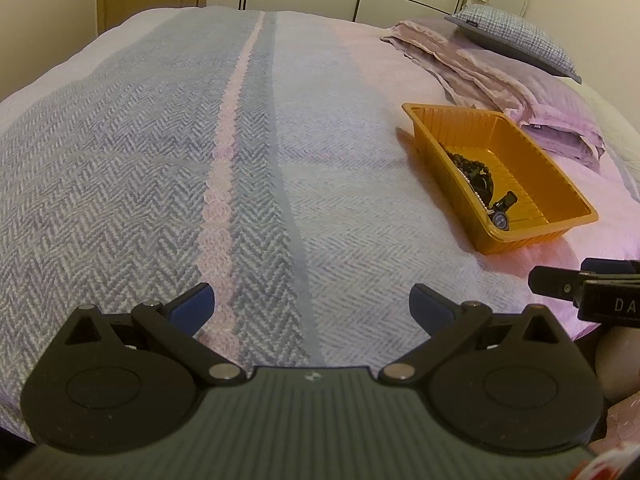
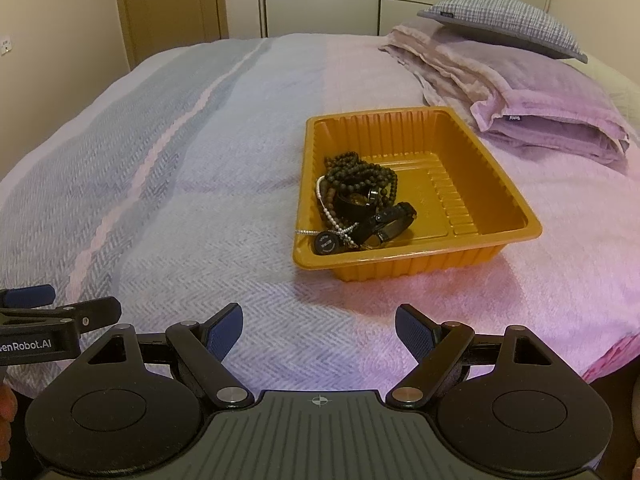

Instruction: Organize jewelry

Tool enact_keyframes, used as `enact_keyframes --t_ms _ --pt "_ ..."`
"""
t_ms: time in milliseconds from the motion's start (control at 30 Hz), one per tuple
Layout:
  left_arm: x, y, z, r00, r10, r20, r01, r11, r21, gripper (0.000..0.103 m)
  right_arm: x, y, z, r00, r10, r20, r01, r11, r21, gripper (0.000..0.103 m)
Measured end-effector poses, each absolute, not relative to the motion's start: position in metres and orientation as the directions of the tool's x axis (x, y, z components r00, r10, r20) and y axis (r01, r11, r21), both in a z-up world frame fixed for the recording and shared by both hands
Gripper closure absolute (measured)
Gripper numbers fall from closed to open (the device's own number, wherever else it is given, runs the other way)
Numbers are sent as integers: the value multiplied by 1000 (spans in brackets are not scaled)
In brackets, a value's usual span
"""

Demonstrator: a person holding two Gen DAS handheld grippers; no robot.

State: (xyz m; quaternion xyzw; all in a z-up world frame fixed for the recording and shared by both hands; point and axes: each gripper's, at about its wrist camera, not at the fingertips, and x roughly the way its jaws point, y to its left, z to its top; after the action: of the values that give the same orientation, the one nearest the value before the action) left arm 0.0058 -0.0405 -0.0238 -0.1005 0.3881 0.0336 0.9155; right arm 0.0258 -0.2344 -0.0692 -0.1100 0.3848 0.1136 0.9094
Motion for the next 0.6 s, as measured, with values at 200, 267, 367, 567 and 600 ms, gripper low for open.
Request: enact_keyframes --t_ms 200,267,367,567,600 --pt "6 -40 -24 696 -18 -718 -139 977 -159 0 26 -234 -69 680 119 -723 -289 950 -115 20" --pt "6 -40 -24 696 -18 -718 -139 977 -159 0 26 -234 -69 680 120 -723 -290 950 -114 20" --pt "6 -40 -24 697 -18 -717 -138 977 -159 0 26 -234 -68 680 120 -724 -291 950 -115 20" --pt "5 -40 -24 698 -19 -716 -138 977 -160 0 25 -233 -68 680 121 -723 -294 949 -117 20" --pt "6 -41 -24 698 -19 -716 -138 977 -160 0 25 -232 -68 681 122 -722 -294 949 -117 20"
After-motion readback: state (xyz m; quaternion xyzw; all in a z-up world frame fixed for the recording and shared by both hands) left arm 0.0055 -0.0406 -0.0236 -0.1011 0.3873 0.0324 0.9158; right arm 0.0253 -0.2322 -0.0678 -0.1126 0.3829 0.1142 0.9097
